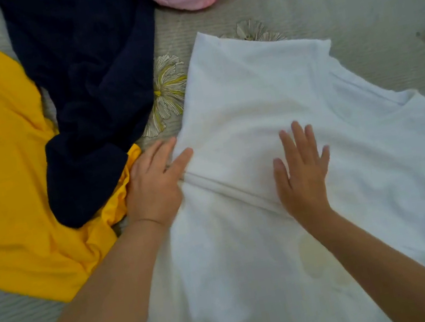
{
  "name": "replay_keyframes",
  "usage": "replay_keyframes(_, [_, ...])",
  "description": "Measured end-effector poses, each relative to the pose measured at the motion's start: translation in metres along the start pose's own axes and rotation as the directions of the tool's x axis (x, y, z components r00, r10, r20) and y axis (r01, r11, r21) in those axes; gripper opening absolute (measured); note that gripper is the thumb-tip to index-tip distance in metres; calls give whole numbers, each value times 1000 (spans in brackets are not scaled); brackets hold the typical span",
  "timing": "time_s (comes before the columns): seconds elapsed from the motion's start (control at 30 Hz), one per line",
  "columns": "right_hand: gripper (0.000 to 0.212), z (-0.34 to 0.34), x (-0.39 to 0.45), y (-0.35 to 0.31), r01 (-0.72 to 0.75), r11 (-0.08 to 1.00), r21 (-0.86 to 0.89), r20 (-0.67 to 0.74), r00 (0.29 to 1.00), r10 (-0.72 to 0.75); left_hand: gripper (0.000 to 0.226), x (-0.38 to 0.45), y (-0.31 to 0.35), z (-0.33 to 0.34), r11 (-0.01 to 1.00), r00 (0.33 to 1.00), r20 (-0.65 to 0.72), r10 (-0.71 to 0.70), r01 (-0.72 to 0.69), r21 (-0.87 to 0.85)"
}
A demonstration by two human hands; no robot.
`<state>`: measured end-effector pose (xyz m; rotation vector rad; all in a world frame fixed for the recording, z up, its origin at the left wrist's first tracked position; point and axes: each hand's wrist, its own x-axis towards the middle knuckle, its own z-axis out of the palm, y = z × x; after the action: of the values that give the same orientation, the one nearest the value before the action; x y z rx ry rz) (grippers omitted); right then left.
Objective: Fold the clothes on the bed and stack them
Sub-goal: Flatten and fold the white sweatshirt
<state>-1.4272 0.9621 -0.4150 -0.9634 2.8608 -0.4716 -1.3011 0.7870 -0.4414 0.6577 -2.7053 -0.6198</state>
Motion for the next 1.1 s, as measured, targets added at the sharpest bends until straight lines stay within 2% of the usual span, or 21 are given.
replay_keyframes(0.13, [66,1,-69,35,-165,978,-125,126,975,181,48,3,7,-3,999,995,85,-50,49,15])
replay_keyframes(0.2, [65,7,-82,36,-137,972,-192,195,965,174,46,3,8,-5,998,993,109,-42,36,59])
replay_keyframes(0.3, [62,9,-80,36,-133,964,-229,204,962,181,50,3,11,-3,987,988,149,-23,-2,162])
replay_keyframes(0.33, [61,8,-79,37,-135,965,-227,211,960,184,54,3,14,-3,979,979,196,-52,11,205])
replay_keyframes(0.43, [59,5,-78,40,-126,966,-228,249,951,183,62,-3,26,-2,904,902,348,-257,97,416])
replay_keyframes(0.47, [59,5,-78,40,-120,967,-227,259,949,178,62,-8,33,-2,886,892,359,-276,92,454])
replay_keyframes(0.53, [57,7,-80,41,-84,969,-231,245,959,141,63,-20,51,0,875,896,386,-217,3,484])
replay_keyframes(0.57, [55,6,-81,43,-83,975,-206,211,969,127,63,-26,66,0,870,888,434,-151,-88,484])
replay_keyframes(0.63, [53,7,-75,42,-118,987,-108,269,952,143,65,-40,82,1,874,846,524,-101,-176,453])
replay_keyframes(0.73, [47,-25,-84,67,-198,948,249,280,952,126,64,-53,126,8,883,800,597,-59,-237,405])
replay_keyframes(0.77, [43,-40,-92,75,-181,920,349,216,970,109,63,-57,135,10,887,797,602,-50,-241,393])
replay_keyframes(0.83, [31,-78,-128,109,-187,892,412,-20,977,214,61,-65,167,20,900,784,620,40,-298,319])
replay_keyframes(0.9, [29,-105,-180,155,-255,904,344,-216,915,340,61,-74,198,35,910,754,643,136,-351,219])
replay_keyframes(0.93, [30,-114,-207,180,-333,896,294,-263,873,410,60,-78,215,44,911,738,649,185,-377,169])
replay_keyframes(0.97, [34,-122,-233,205,-456,851,262,-253,818,516,59,-82,234,52,914,728,646,229,-390,116])
replay_keyframes(1.0, [43,-128,-257,229,-610,753,248,-180,734,654,59,-85,252,60,909,715,646,268,-410,76])
replay_keyframes(1.03, [58,-133,-276,251,-756,618,215,-67,620,782,58,-88,271,68,898,702,639,315,-439,40])
replay_keyframes(1.1, [83,-138,-302,283,-911,406,76,130,413,901,58,-92,305,85,865,680,609,409,-501,-21])
